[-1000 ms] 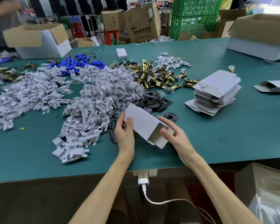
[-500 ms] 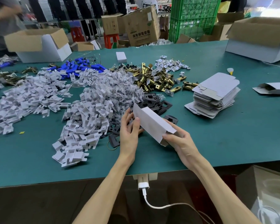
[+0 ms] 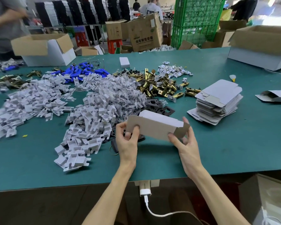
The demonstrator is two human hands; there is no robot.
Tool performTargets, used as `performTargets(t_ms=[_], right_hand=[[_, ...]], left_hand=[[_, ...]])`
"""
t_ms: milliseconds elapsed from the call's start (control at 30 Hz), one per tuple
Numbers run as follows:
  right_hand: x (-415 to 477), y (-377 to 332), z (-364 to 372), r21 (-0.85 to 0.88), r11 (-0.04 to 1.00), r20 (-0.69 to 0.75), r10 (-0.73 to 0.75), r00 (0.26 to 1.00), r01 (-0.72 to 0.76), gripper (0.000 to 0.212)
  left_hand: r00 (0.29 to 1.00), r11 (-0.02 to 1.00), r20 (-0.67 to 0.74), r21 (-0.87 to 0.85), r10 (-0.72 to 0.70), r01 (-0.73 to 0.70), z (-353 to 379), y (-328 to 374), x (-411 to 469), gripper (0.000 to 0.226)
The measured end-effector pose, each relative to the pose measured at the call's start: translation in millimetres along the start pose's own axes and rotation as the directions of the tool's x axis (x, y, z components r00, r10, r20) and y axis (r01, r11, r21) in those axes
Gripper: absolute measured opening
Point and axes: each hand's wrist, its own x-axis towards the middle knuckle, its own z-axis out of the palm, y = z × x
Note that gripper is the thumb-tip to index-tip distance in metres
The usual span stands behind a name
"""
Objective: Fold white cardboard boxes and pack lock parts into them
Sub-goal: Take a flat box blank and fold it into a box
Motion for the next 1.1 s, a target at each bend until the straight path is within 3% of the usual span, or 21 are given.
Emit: performTargets(t_ms=[100, 167, 233, 300, 367, 467, 533, 600, 800, 933, 1100], right_hand=[[-0.4, 0.4, 0.2, 0.114, 0.990, -0.077, 0.090, 0.993, -0.081, 0.121], [-2.2, -1.4, 1.7, 0.111, 0.992, -0.066, 0.067, 0.996, -0.060, 0.115], [-4.5, -4.1, 4.5, 0.038, 0.999, -0.033, -0.004, 0.999, 0.005, 0.104], [-7.5, -7.2, 7.2, -0.026, 0.997, 0.025, -0.076, 0.997, 0.077, 0.099], [-10.0, -10.4, 9.6, -0.073, 0.988, 0.087, -0.129, 0.988, 0.135, 0.091], [-10.5, -9.7, 11.7, -0.099, 0.984, 0.143, -0.133, 0.981, 0.148, 0.066], [-10.3, -8.0, 12.0, -0.108, 0.986, 0.146, -0.114, 0.983, 0.131, 0.050], [-9.6, -7.7, 12.6, -0.102, 0.988, 0.134, -0.105, 0.985, 0.119, 0.040], [-8.0, -6.0, 13.6, -0.062, 0.996, 0.053, -0.064, 0.996, 0.068, 0.030], [-6.6, -7.2, 13.5, 0.011, 1.000, -0.031, -0.026, 0.999, 0.027, 0.027], [-5.1, -6.9, 12.8, 0.049, 0.999, -0.039, -0.013, 0.999, 0.015, 0.026]], left_hand=[[0.983, 0.984, 0.058, 0.023, 0.176, -0.177, 1.7, 4.0, -5.3, 0.021], [0.917, 0.917, 0.167, 0.117, 0.361, -0.382, 3.1, 3.8, -7.4, 0.021], [0.801, 0.770, 0.361, 0.268, 0.477, -0.579, 6.3, 1.3, -8.9, 0.023], [0.711, 0.660, 0.530, 0.330, 0.463, -0.675, 8.9, -2.2, -11.9, 0.028], [0.674, 0.649, 0.621, 0.328, 0.400, -0.687, 9.5, -5.2, -14.3, 0.024], [0.741, 0.744, 0.592, 0.329, 0.318, -0.582, 6.7, -8.2, -9.8, 0.018], [0.836, 0.854, 0.510, 0.325, 0.204, -0.406, 6.3, -5.6, -5.8, 0.019], [0.873, 0.920, 0.476, 0.286, 0.108, -0.269, 6.2, -4.0, -3.2, 0.026], [0.845, 0.920, 0.523, 0.268, 0.110, -0.286, 6.7, -5.1, -6.2, 0.027], [0.862, 0.999, 0.505, 0.039, -0.032, 0.014, 4.8, -1.9, -5.3, 0.048], [0.835, 0.998, 0.549, -0.013, -0.048, 0.067, 2.6, -0.8, -2.1, 0.060]])
